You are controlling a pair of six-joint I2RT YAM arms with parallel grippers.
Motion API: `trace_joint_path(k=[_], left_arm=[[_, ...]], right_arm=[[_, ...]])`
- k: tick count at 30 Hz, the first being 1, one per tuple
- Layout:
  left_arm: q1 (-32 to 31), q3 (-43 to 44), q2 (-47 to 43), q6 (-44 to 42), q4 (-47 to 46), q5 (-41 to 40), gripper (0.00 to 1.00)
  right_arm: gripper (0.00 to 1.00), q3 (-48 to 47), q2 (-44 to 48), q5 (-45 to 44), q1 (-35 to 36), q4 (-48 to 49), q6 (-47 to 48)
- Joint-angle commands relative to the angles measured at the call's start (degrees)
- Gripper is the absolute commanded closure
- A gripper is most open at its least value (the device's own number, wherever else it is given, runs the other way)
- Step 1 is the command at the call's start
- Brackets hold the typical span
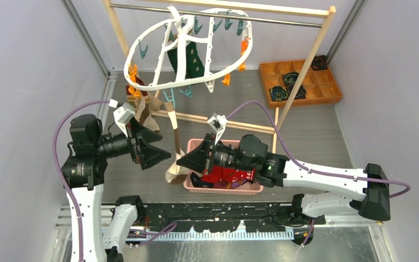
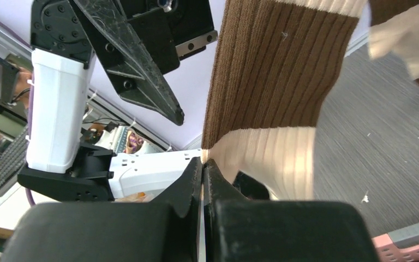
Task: Remove the socks clipped to the hanger
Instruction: Remove the sock from the hanger.
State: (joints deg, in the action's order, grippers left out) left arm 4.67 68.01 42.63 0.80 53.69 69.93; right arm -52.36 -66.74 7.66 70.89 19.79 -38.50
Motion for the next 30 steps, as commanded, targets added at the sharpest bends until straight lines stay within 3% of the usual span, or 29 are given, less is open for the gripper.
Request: trace_joint_path(k=[1, 5, 8, 15, 23, 25, 27, 30], left_arm=[[-0.53, -1.65, -1.88, 3.75, -4.75, 4.00, 0.01], [-0.98, -1.16, -2.85, -18.82, 14.00, 7.89, 0.01], [-2.35, -1.05, -1.86, -20.77, 16.79, 8.27, 0.02], [-4.16, -2.56, -2.20, -19.05, 11.53, 5.73, 0.04], [-15.40, -4.55, -0.38, -18.94, 3.70, -6.44, 0.14], [-18.36, -4.95, 0.41, -19.39, 1.55, -12.22, 0.25], [-20.46, -5.10, 1.01, -21.14, 0.70, -16.87, 0.43], [-21.01, -6.42, 0.12, -21.00, -2.04, -20.74, 0.85]], right_arm=[[0.99, -2.62, -0.53, 2.75, 0.65, 5.25, -2.10], [0.99, -2.35, 0.46, 2.35, 0.63, 6.11, -3.50], [0.99, -2.23, 0.76, 2.48, 0.56, 7.20, -4.66], [0.99, -2.23, -0.98, 2.63, 0.53, 11.92, -7.23], [0.99, -5.53, -6.61, 2.28, -0.09, 15.32, -9.88], [0.96, -5.60, -7.52, 1.18, -0.33, 15.49, -10.22], [0.89, -5.29, -7.29, -1.47, -0.55, 13.80, -10.02], [0.66, -5.59, -5.03, -12.07, -0.60, 5.48, -7.14]])
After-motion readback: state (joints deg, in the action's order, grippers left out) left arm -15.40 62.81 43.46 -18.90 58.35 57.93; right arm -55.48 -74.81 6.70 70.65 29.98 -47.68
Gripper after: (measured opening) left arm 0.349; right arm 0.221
